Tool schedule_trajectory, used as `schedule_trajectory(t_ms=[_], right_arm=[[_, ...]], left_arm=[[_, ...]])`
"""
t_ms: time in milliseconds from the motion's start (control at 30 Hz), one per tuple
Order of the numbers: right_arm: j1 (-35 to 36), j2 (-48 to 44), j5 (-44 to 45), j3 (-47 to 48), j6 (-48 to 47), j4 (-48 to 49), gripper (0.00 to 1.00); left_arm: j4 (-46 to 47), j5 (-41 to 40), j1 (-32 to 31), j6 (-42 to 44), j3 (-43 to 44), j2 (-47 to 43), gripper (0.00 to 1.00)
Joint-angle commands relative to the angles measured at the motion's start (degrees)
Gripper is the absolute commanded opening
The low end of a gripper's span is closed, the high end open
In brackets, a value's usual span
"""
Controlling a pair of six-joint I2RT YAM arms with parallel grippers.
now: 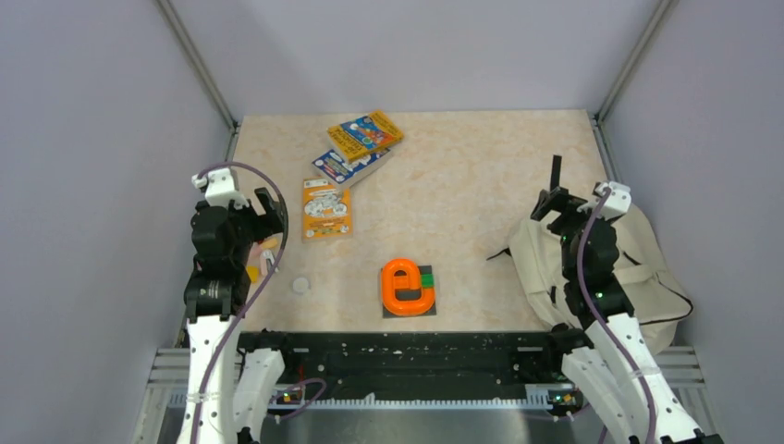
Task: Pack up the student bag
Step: Move the student bag to the center of the board.
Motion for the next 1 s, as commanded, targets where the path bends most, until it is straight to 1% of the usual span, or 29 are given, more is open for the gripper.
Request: schedule_trajectory(t_ms=[0, 33, 100, 167, 333, 467, 533, 633, 700, 800, 900, 967], right_arm=[[0.5, 0.2, 1.0, 2.1, -0.3, 1.0, 0.96], [0.5, 0.0, 1.7, 2.1, 0.1, 0.9, 0.98], [0.5, -0.6, 4.0, 2.1, 0.8, -0.1, 0.99], [0.5, -0.6, 5.4, 2.4, 1.4, -1.4, 0.99], [0.5, -0.3, 5.4, 2.8, 2.6, -3.3, 0.99], [0.5, 2.3, 5.3, 5.2, 4.3, -7.0, 0.99], [0.5, 4.8, 6.2, 7.1, 6.1, -11.1, 0.99], [0.2, 10.1, 7.1, 11.8, 10.0, -21.8, 0.99], [-0.3, 13.0, 4.9, 14.0, 11.2, -27.2, 0.99], [-2.0, 15.5, -0.6, 13.5, 13.6, -32.0, 0.99], [-4.3, 16.4, -9.2, 10.8, 16.3, -32.8, 0.99], [-4.8, 17.5, -13.2, 9.5, 18.0, -33.2, 0.99]], left_arm=[[2.9, 0.3, 0.2, -0.4, -0.3, 0.3, 0.90], [3.0, 0.7, 0.2, -0.5, -0.2, 0.5, 0.90], [2.9, 3.0, 0.2, 0.5, 0.3, 0.7, 0.90], [3.2, 2.9, 0.2, -0.4, 0.5, 0.4, 0.90], [4.4, 2.9, 0.2, -1.3, -0.8, 0.6, 0.92], [2.5, 2.3, 0.2, -1.3, 0.2, 2.5, 0.92], [2.1, 2.6, 0.2, -1.3, 0.2, 2.9, 0.93], [2.3, 3.5, 0.2, -1.4, -0.1, 2.8, 0.93], [2.3, 3.9, 0.2, -1.4, -0.1, 2.8, 0.93], [2.3, 4.7, 0.2, -1.7, 0.1, 3.1, 0.93], [2.3, 5.3, 0.2, -1.9, 0.2, 3.1, 0.93], [2.2, 5.8, 0.2, -2.0, 0.1, 3.1, 0.93]])
